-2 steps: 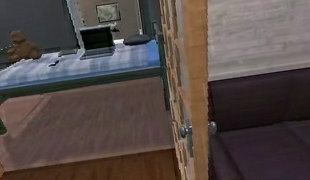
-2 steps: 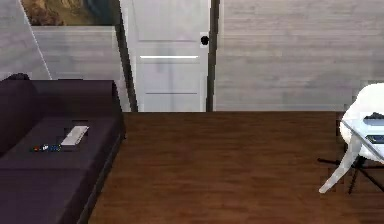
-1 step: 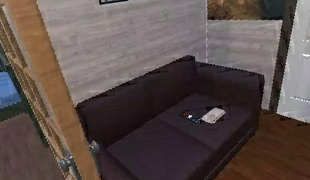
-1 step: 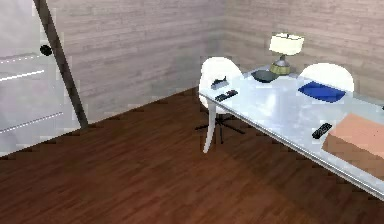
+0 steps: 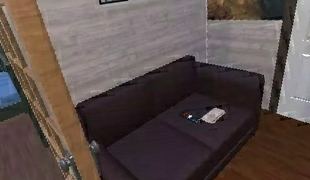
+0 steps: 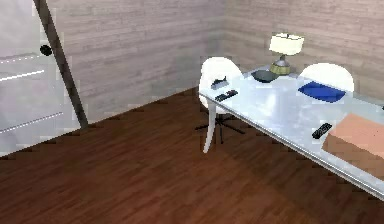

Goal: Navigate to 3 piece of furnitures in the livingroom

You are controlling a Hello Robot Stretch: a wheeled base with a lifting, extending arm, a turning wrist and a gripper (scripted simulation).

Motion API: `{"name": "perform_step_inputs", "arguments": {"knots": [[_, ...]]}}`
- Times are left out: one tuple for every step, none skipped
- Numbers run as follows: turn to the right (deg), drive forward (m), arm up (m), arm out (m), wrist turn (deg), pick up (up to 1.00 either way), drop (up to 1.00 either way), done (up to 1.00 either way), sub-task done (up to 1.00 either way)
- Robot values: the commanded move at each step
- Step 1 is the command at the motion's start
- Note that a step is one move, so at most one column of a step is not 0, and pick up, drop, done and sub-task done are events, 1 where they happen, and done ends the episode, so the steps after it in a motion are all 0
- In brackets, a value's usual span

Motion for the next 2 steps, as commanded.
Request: {"name": "perform_step_inputs", "arguments": {"knots": [[45.0,0.0,0.0,0.0,0.0,0.0,0.0,0.0,0.0],[45.0,0.0,0.0,0.0,0.0,0.0,0.0,0.0,0.0]]}}
